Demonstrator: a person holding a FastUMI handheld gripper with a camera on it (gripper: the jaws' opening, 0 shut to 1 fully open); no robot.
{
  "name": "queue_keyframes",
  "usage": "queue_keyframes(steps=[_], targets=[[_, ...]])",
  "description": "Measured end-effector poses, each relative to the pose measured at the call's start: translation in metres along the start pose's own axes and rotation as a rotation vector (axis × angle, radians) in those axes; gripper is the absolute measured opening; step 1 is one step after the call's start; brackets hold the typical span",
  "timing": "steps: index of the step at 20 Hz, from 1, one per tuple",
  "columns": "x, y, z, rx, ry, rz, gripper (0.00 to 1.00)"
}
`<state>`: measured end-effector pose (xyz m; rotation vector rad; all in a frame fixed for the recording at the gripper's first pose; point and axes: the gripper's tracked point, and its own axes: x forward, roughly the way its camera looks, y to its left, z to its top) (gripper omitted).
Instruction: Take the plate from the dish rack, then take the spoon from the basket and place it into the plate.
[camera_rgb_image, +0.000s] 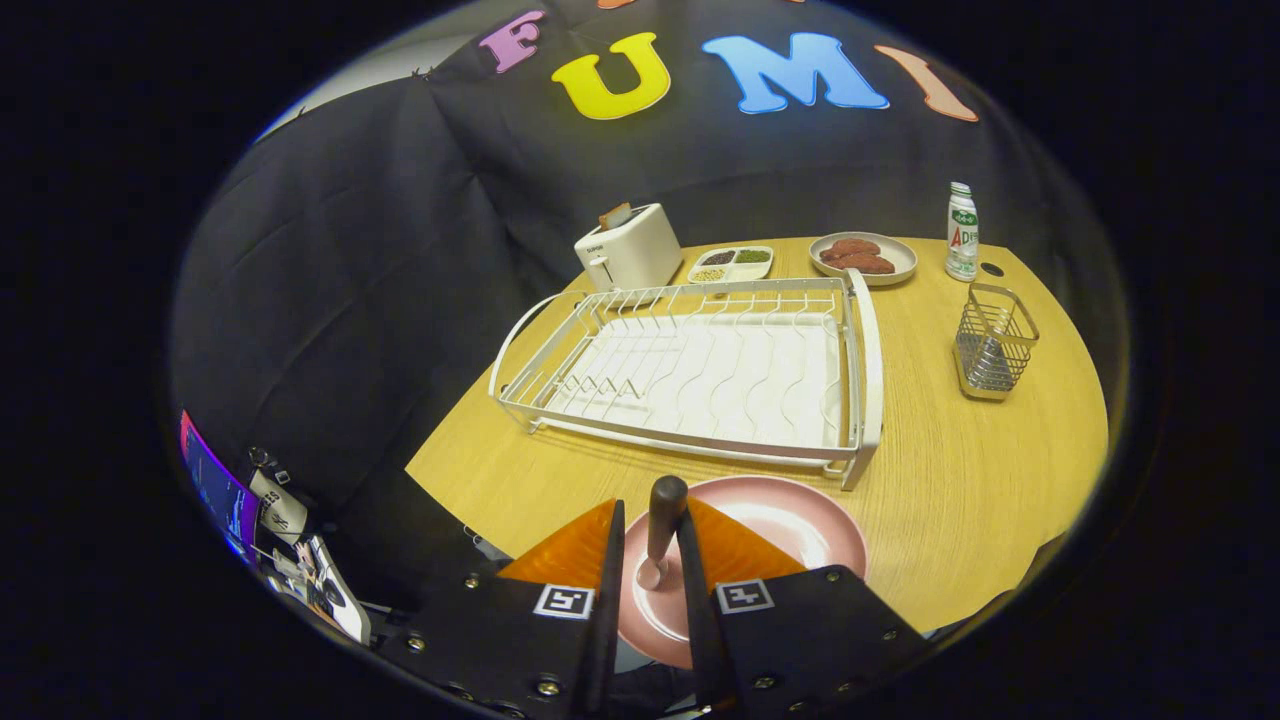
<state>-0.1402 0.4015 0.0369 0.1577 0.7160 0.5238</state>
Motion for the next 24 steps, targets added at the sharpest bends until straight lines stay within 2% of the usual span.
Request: queue_keyframes(steps=[8, 16, 24], targets=[[-0.036, -0.030, 0.039, 0.044, -0.103, -0.062, 0.30], [-0.065, -0.056, 0.086, 0.023, -0.210, -0.109, 0.30], [-0.116, -0.089, 0.175, -0.033, -0.416, -0.199, 0.30]])
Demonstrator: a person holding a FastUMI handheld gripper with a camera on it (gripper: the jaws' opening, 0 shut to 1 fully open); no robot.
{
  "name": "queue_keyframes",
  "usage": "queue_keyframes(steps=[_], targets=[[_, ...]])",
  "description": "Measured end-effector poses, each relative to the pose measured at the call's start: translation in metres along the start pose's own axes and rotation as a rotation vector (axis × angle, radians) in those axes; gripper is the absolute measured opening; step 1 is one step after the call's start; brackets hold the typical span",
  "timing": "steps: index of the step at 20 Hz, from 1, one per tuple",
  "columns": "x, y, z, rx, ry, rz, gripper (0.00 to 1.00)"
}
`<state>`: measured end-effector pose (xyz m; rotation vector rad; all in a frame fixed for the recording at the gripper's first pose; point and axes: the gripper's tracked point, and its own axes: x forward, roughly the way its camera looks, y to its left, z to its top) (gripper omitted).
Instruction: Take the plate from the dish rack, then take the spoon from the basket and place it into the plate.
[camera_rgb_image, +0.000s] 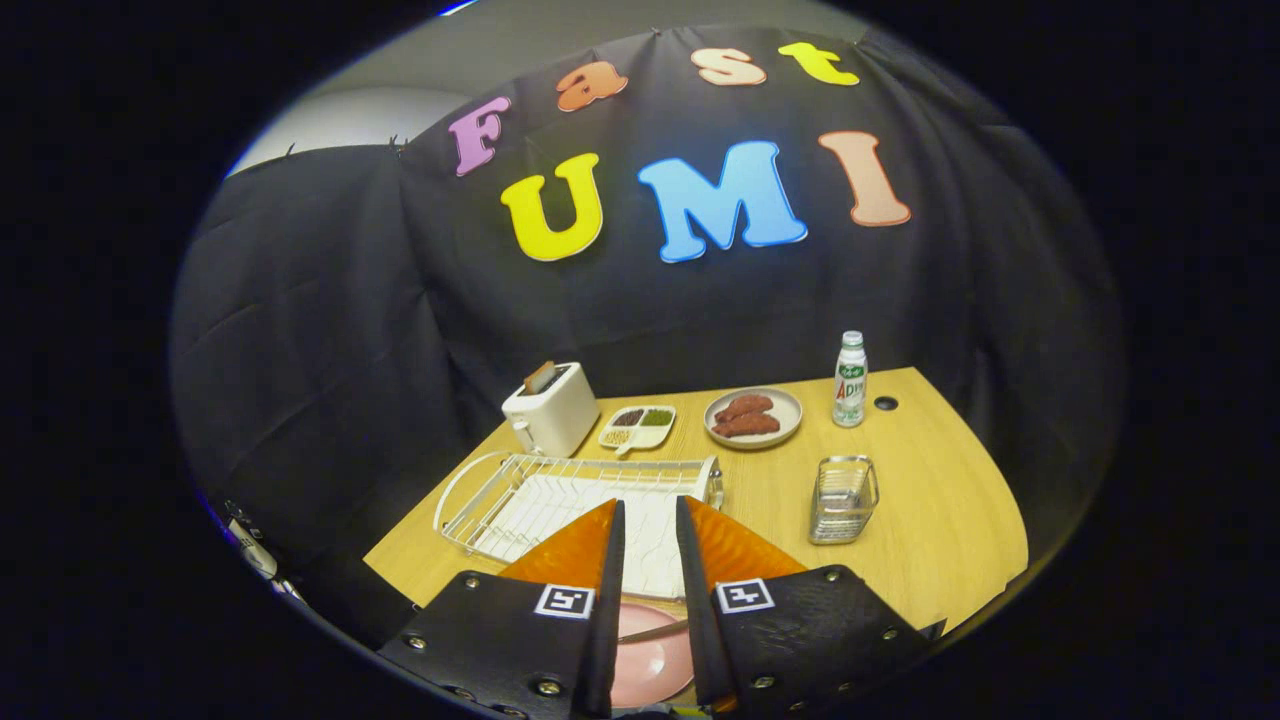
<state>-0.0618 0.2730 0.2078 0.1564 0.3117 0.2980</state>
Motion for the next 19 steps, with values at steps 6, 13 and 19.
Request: queue_keyframes(steps=[6, 13, 19], targets=[[-0.020, -0.040, 0.097, -0.045, -0.205, -0.092, 0.30], [-0.063, -0.083, 0.183, -0.094, -0.394, -0.198, 0.30], [-0.075, -0.108, 0.195, -0.101, -0.422, -0.240, 0.30]])
